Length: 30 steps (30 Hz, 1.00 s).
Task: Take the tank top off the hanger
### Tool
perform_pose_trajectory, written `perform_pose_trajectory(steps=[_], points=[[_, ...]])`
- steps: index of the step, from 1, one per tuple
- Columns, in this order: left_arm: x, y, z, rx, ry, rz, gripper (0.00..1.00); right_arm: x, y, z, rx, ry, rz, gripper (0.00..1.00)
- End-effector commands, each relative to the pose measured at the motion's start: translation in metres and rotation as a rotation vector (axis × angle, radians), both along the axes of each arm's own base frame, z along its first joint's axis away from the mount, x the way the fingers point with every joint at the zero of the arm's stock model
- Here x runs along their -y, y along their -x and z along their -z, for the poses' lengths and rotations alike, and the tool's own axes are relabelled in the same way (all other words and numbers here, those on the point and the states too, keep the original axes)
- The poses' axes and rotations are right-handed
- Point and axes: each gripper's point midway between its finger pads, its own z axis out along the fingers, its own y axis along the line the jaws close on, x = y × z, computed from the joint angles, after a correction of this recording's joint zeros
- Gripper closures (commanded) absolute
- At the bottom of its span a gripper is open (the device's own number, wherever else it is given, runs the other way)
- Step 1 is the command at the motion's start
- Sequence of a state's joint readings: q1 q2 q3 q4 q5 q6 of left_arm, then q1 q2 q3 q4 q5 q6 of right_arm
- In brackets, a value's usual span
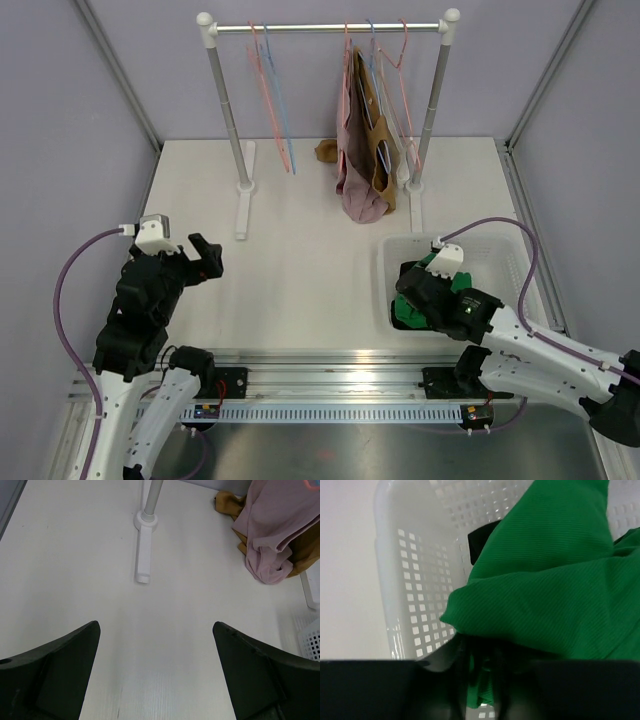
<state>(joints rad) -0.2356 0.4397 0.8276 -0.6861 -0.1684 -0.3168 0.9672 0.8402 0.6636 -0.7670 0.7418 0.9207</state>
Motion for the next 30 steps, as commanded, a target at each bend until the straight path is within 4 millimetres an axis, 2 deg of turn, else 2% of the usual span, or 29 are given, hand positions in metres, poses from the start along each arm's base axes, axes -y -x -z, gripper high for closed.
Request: perform_pose_trajectory(steps=[1,2,4,5,6,7,8,9,10,11,12,13,14,15,16,17,18,19,20,21,22,23,24,25,26,27,29,30], points=[[0.005,-0.004,-0.014,0.053,0.010,0.030,0.01,-0.030,-0.005,0.003,-0.027,-0.195,-0.003,0.68],[0.006,-0.004,-0.015,0.056,0.011,0.031,0.01,-0.029,-0.005,0.003,-0.026,-0.201,0.001,0.44],[0.004,-0.003,-0.016,0.065,0.014,0.023,0.01,-0.026,-0.007,-0.006,-0.010,-0.200,0.011,0.33],[0.004,-0.002,-0.017,0.069,0.017,0.024,0.01,-0.023,-0.005,-0.005,-0.015,-0.181,0.009,0.30],[0.004,-0.002,-0.019,0.075,0.020,0.022,0.01,-0.025,-0.008,-0.022,0.007,-0.197,0.003,0.25],[0.006,-0.002,-0.021,0.083,0.029,0.031,0.01,-0.020,-0.006,-0.029,0.008,-0.161,-0.014,0.22],[0.015,-0.001,-0.025,0.096,0.044,0.079,0.01,-0.017,-0.009,-0.041,0.030,-0.146,-0.013,0.17],[0.022,-0.001,-0.028,0.098,0.049,0.119,0.01,-0.018,-0.013,-0.070,0.074,-0.168,-0.016,0.09],[0.028,-0.001,-0.035,0.111,0.060,0.153,0.01,-0.009,-0.010,-0.078,0.075,-0.114,-0.029,0.07],[0.037,0.000,-0.038,0.103,0.077,0.201,0.01,-0.006,-0.014,-0.108,0.125,-0.128,-0.021,0.02],[0.041,-0.005,-0.036,0.070,0.079,0.214,0.01,-0.002,-0.014,-0.121,0.144,-0.108,-0.036,0.01],[0.044,-0.004,-0.051,0.090,0.087,0.228,0.01,0.005,-0.011,-0.129,0.146,-0.081,-0.039,0.00],[0.048,-0.003,-0.057,0.080,0.094,0.249,0.01,0.008,-0.010,-0.140,0.162,-0.080,-0.049,0.00],[0.049,-0.001,-0.065,0.088,0.100,0.258,0.01,0.011,-0.008,-0.161,0.193,-0.096,-0.059,0.00],[0.051,-0.002,-0.073,0.095,0.106,0.267,0.01,0.016,-0.004,-0.167,0.195,-0.059,-0.090,0.00],[0.052,0.003,-0.100,0.148,0.115,0.279,0.01,0.024,-0.001,-0.178,0.223,-0.070,-0.086,0.00],[0.053,0.003,-0.111,0.164,0.107,0.294,0.01,0.030,0.001,-0.192,0.255,-0.080,-0.086,0.00],[0.057,-0.006,-0.116,0.141,0.102,0.305,0.01,0.032,0.002,-0.203,0.292,-0.107,-0.090,0.01],[0.060,-0.003,-0.139,0.164,0.105,0.324,0.01,0.033,0.008,-0.215,0.334,-0.162,-0.123,0.00],[0.066,-0.006,-0.149,0.159,0.107,0.355,0.01,0.030,0.010,-0.220,0.359,-0.183,-0.156,0.01],[0.075,-0.020,-0.150,0.122,0.112,0.380,0.01,0.018,0.013,-0.231,0.396,-0.222,-0.233,0.01],[0.082,-0.028,-0.156,0.114,0.118,0.392,0.01,0.015,0.017,-0.237,0.420,-0.252,-0.265,0.01],[0.093,-0.025,-0.183,0.164,0.133,0.426,0.01,0.010,0.018,-0.234,0.421,-0.255,-0.291,0.01],[0.100,-0.031,-0.191,0.165,0.134,0.428,0.01,0.006,0.019,-0.236,0.427,-0.269,-0.314,0.00],[0.107,-0.058,-0.186,0.119,0.112,0.375,0.01,-0.002,0.020,-0.230,0.408,-0.273,-0.348,0.01],[0.124,-0.054,-0.212,0.164,0.118,0.420,0.01,-0.005,0.021,-0.228,0.401,-0.283,-0.361,0.00],[0.134,-0.077,-0.219,0.150,0.084,0.374,0.01,-0.012,0.025,-0.218,0.377,-0.310,-0.388,0.01],[0.155,-0.101,-0.204,0.091,0.060,0.382,0.01,-0.015,0.027,-0.216,0.372,-0.330,-0.399,0.01]])
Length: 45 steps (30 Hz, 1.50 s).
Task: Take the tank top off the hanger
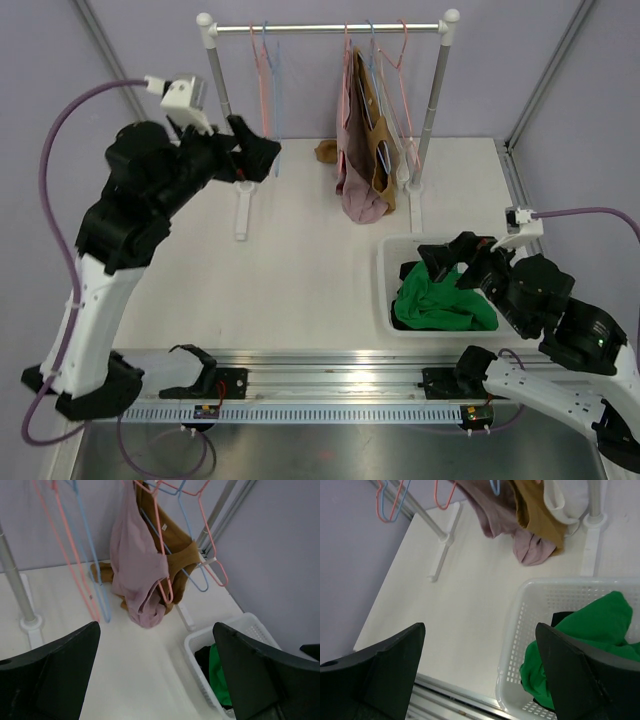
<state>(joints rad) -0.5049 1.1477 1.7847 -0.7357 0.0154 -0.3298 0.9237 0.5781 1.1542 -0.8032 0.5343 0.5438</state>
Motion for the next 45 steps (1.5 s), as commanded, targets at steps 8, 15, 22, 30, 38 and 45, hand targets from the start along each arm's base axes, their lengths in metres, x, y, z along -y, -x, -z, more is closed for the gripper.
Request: perform_pose_trajectory(steps=[8,15,22,30,38,45], points=[[0.081,-0.136,-0.011,0.071,-0.077,-0.132,0.01,-0.010,0.027,0.019,-0.011,-0.073,-0.152,0.01],[0.132,-0.198,0.018,0.107,-0.099,-0.093,0.06,-0.008,0.042,0.031,-0.025,-0.107,-0.205,0.01],[0.144,-0.233,0.044,0.122,-0.141,-0.137,0.32,-0.020,0.052,0.043,-0.068,-0.089,-0.286,0.01],[0.154,-0.250,0.067,0.092,-0.144,-0.131,0.68,-0.027,0.055,0.055,-0.095,-0.099,-0.317,0.03],[0.152,-0.258,0.077,0.071,-0.137,-0.120,0.73,-0.024,0.055,0.053,-0.082,-0.090,-0.311,0.04],[0.142,-0.256,0.070,0.068,-0.122,-0.135,1.00,-0.022,0.054,0.055,-0.080,-0.080,-0.305,0.03]])
